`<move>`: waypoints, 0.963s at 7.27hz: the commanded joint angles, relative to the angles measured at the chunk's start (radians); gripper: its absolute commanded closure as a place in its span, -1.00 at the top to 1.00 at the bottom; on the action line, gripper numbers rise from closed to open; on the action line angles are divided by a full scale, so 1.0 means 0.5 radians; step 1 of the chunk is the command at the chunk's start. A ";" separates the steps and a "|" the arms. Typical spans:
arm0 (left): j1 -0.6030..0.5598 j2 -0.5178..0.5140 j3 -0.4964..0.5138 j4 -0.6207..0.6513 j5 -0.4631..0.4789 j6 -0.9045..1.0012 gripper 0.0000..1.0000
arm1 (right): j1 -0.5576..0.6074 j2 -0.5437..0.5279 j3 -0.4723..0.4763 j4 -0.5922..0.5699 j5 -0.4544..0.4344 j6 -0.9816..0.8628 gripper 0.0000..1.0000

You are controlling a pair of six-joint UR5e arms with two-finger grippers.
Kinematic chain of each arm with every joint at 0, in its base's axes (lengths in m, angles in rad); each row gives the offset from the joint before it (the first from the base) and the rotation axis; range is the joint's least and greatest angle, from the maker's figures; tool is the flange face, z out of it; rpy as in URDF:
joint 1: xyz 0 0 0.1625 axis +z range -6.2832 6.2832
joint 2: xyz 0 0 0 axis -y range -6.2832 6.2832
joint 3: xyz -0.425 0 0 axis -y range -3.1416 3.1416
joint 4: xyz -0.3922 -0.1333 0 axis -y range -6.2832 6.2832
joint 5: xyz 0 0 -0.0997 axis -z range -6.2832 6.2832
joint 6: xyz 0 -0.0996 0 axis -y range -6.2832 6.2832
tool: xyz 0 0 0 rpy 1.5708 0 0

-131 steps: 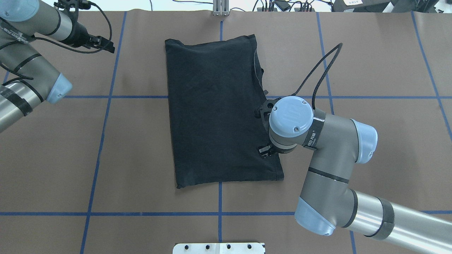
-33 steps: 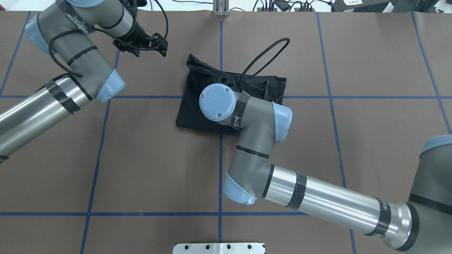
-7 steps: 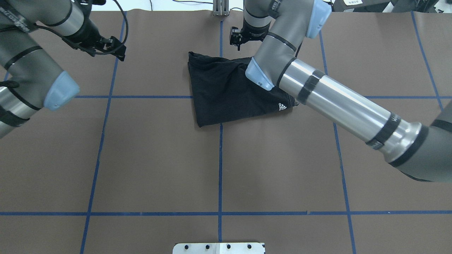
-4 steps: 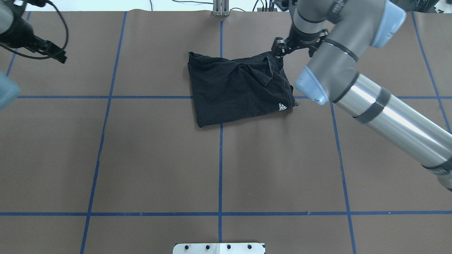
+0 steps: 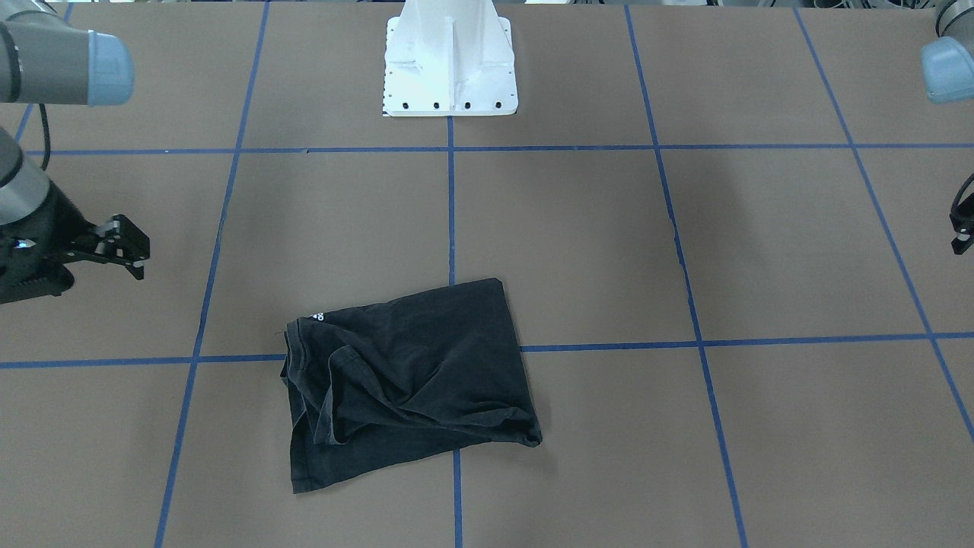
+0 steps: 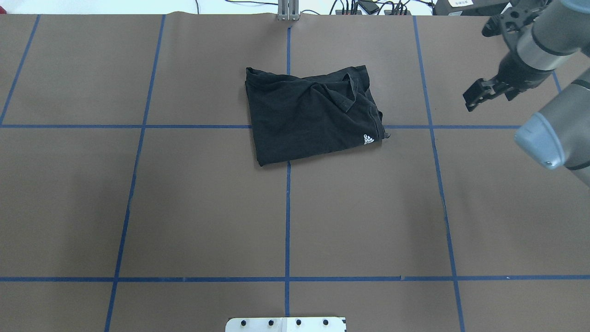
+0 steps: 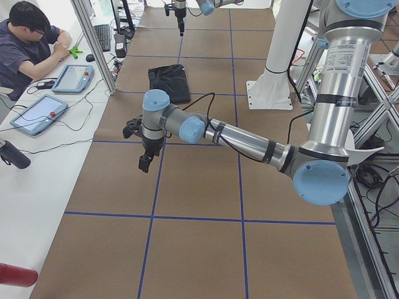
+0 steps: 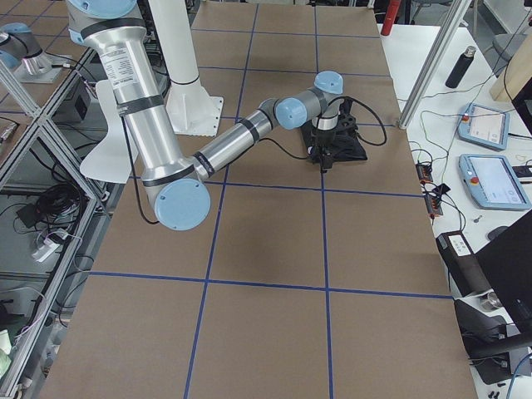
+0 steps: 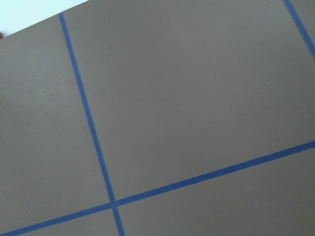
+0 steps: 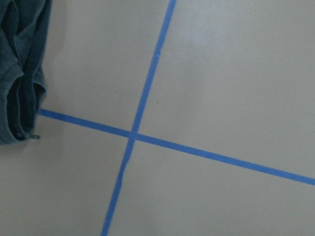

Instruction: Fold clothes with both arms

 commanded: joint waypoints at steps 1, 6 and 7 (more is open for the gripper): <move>-0.180 0.197 -0.060 0.028 -0.009 0.010 1.00 | 0.211 -0.334 0.079 0.003 0.106 -0.397 1.00; -0.356 0.453 -0.075 0.224 -0.285 0.688 1.00 | 0.659 -0.859 0.067 0.003 0.311 -0.960 1.00; -0.356 0.453 -0.085 0.231 -0.288 0.688 1.00 | 0.690 -0.923 0.073 0.003 0.317 -0.957 1.00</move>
